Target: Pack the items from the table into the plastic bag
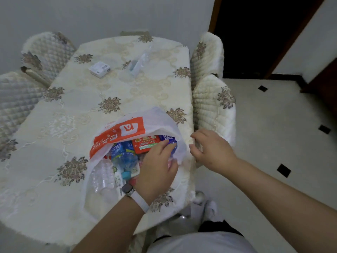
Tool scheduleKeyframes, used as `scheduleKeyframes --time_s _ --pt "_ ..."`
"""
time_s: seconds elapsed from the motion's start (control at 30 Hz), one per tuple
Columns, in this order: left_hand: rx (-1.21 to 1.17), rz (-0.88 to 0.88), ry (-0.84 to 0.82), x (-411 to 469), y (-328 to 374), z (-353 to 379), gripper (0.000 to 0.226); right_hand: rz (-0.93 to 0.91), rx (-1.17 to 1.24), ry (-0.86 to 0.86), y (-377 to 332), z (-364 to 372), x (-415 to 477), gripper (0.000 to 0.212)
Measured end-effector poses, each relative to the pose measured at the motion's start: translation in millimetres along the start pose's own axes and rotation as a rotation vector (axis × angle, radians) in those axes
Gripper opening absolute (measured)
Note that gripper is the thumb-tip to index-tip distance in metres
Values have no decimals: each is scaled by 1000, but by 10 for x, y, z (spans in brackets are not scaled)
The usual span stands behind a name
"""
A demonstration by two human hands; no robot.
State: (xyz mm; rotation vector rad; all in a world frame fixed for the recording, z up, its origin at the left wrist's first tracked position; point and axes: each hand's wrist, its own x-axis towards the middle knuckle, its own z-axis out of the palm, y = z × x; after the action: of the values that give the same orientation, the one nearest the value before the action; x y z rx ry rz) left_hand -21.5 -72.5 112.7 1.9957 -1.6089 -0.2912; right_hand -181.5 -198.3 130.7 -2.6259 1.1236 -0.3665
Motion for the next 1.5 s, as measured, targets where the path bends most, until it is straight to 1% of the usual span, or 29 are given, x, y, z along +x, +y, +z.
scheduleKeyframes --time_s 0.13,0.27,0.37,0.5,0.6,0.8,0.93,1.0,1.17,1.37,1.5 --pt "143 132 -9 175 319 94 46 -82 -54 46 330 -221 -97 38" --pt "255 234 13 490 751 281 45 -89 -119 90 794 -477 -210 44" --pt "297 290 24 782 1241 538 44 -52 -128 90 1341 -732 -333 49" --pt "362 382 7 1193 1925 1002 44 1 -150 125 2209 -1126 -525 49" --pt "369 430 -1 1469 2396 1327 43 70 -173 134 2814 -1355 -675 51" --pt "365 489 -24 1901 3046 1813 45 161 -184 223 3589 -1732 -873 52" --pt "350 533 -34 2302 3254 2088 44 221 -188 237 3993 -1790 -776 52" --pt "351 553 -25 2427 3275 2168 44 218 -200 248 4079 -1784 -726 51" --pt "287 572 -45 3177 3287 2569 44 252 -238 202 4539 -1780 -277 51" --pt "211 590 -76 4473 3229 3057 45 337 -337 110 5249 -1948 676 52" --pt "167 597 -75 5384 3121 3137 45 350 -377 77 5579 -2129 1542 52"
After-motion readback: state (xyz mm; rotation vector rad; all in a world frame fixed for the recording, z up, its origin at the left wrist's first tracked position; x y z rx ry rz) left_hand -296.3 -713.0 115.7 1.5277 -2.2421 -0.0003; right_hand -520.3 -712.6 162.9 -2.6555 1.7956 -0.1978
